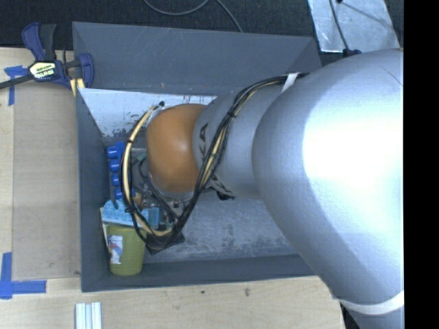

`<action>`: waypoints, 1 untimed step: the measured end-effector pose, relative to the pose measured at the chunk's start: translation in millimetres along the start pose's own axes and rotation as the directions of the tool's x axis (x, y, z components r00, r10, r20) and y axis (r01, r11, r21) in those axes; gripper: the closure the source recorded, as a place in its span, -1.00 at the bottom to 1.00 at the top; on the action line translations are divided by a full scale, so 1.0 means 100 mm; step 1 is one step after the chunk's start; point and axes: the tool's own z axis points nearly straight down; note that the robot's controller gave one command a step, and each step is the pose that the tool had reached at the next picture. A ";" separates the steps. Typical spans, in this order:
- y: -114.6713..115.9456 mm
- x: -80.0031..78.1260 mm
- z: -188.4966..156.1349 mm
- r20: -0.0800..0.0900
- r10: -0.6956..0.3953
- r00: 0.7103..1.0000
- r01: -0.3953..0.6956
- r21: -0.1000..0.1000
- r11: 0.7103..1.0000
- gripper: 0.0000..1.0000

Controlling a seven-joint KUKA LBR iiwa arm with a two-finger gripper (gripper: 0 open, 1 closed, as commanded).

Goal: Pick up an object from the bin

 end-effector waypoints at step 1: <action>-0.01 0.01 -0.05 -0.003 0.000 1.000 0.000 0.002 1.000 1.00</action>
Offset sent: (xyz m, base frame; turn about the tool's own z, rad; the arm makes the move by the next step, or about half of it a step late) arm 0.0000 0.0000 0.0071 0.0000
